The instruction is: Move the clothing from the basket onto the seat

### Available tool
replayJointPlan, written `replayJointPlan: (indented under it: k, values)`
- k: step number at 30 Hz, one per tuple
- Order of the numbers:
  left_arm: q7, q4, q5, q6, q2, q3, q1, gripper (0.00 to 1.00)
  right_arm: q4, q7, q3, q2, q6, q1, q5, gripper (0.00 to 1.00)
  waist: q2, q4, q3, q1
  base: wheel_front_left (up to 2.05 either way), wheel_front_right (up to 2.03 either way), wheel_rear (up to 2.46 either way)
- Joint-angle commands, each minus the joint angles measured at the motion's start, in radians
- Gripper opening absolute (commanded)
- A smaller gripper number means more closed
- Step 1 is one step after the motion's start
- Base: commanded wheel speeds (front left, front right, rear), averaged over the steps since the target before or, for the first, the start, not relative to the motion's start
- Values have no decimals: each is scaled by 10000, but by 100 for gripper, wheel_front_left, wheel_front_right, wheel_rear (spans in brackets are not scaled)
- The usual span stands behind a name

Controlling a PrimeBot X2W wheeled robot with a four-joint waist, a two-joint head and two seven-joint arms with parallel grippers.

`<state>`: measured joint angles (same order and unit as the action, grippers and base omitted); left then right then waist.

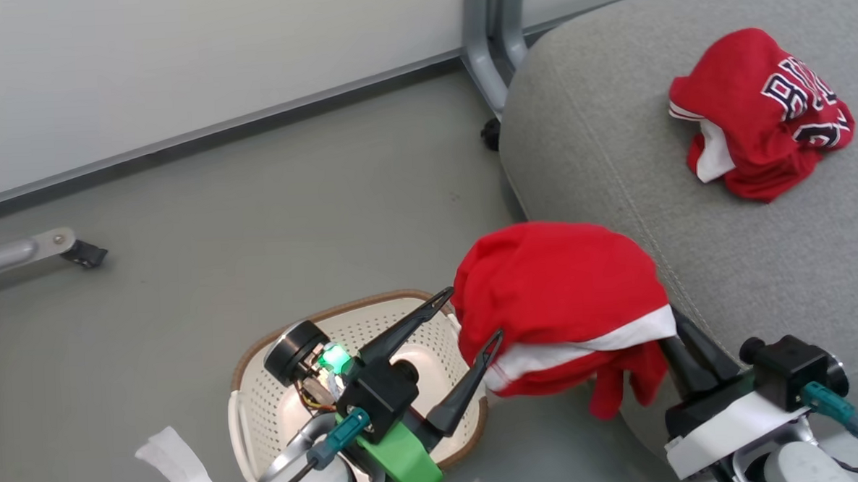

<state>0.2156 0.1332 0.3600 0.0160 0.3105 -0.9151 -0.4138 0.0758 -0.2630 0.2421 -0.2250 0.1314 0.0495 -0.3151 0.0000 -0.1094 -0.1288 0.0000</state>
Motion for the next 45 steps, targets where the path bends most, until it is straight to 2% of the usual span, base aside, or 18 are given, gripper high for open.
replayJointPlan:
  k: [1, 12, 20, 29, 36, 45]
  values:
    - [27, -41, 21, -19, 107, 36, -95, 100, -145, -25, -204, 24, -14, -120, 60, 0, 0, -485, -393, 0, 0, 0, 0]
    - [-164, -178, -119, 63, 404, 15, -508, 100, -1058, -25, -1208, 303, -14, -166, 250, 0, 0, -1959, -1283, 0, 0, 0, 0]
    - [-387, -289, -186, 148, 628, -77, -697, 100, -1464, -25, -1324, 616, -14, -122, 340, 0, 0, -3016, -1834, 0, 0, 0, 0]
    - [-696, -506, -228, 231, 840, -184, -860, 100, -2177, -25, -1610, 815, -15, 190, 542, 0, 0, -3749, -2364, 0, 0, 0, 0]
    - [-998, -765, -338, 352, 1013, -312, -1160, 100, -2672, -25, -2372, 285, -15, 2137, 633, 0, 0, -3752, -3112, 0, 0, 0, 0]
    - [-1494, -1137, -479, 474, 1380, -378, -1653, 100, -1622, -24, -3683, -1116, -15, 6387, 212, 0, 0, -3130, -4186, 0, 0, 0, 0]
